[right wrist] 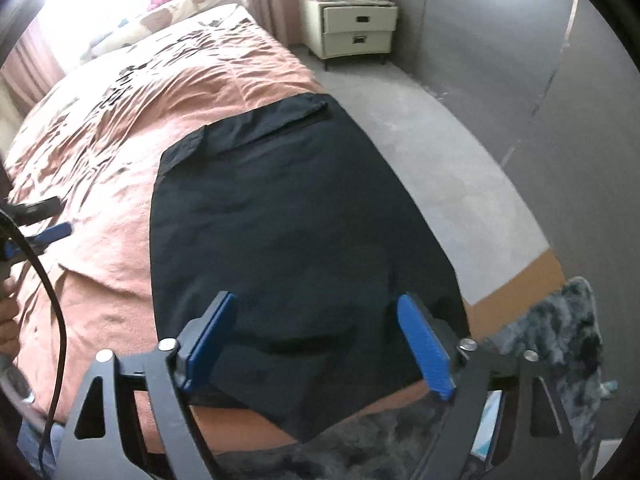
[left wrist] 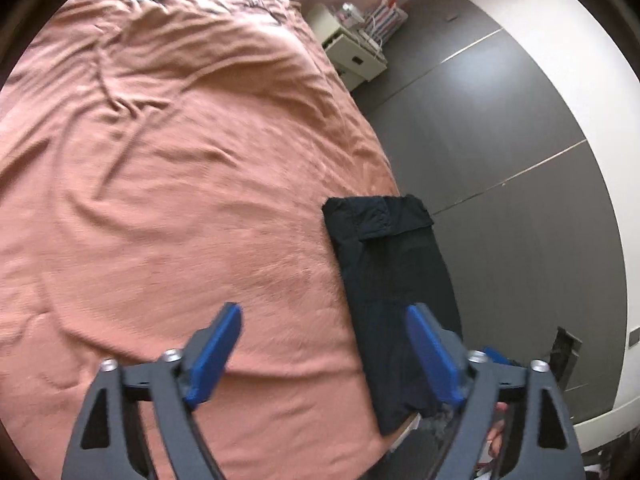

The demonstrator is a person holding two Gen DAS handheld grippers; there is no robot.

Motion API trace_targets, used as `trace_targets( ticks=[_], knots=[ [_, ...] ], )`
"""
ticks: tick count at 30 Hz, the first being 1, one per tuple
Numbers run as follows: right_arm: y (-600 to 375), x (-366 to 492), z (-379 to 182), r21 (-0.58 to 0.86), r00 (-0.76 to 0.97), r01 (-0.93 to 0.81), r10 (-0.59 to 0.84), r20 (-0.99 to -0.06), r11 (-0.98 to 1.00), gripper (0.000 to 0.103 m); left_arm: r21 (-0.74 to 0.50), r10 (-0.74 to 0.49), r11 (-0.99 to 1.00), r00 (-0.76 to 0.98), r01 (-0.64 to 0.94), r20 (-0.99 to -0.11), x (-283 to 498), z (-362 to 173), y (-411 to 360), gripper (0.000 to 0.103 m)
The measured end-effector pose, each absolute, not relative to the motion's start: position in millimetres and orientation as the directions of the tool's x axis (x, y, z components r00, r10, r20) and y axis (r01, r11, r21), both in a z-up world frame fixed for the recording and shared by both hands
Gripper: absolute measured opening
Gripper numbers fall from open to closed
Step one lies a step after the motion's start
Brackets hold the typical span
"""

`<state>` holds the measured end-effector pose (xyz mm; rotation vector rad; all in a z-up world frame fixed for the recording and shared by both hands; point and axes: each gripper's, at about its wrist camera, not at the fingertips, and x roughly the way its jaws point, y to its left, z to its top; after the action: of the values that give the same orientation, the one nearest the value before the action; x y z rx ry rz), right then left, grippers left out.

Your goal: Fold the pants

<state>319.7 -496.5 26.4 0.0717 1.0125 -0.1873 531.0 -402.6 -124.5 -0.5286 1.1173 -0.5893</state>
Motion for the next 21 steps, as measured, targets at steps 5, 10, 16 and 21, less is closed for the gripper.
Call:
trace_targets(
  ticks=[5, 10, 16, 21],
  knots=[
    [-479.3, 304.9, 40.7, -0.033, 0.522, 0.2, -0.135, -0.842, 0.979, 0.103, -0.63, -0.633, 0.762, 0.38, 0.149, -0.675, 515.8, -101.3, -353.8, 0.103],
    [-450.8, 292.3, 58.5, -0.015, 0.553, 0.195, -0.122, -0.824, 0.981, 0.103, -0.61, -0.613, 0.777, 0.414, 0.159, -0.673, 499.9, -78.2, -318.2, 0.103],
    [-412.3, 271.3, 74.6, -0.021, 0.579, 0.195, -0.133, -0.804, 0.98, 0.103, -0.6, -0.616, 0.775, 0.443, 0.196, -0.651, 473.7, -50.6, -286.3, 0.103],
    [-381.1, 245.4, 89.5, -0.004, 0.606, 0.203, -0.129, -0.785, 0.979, 0.103, -0.581, -0.615, 0.78, 0.458, 0.233, -0.642, 445.5, -27.4, -257.8, 0.103]
  ],
)
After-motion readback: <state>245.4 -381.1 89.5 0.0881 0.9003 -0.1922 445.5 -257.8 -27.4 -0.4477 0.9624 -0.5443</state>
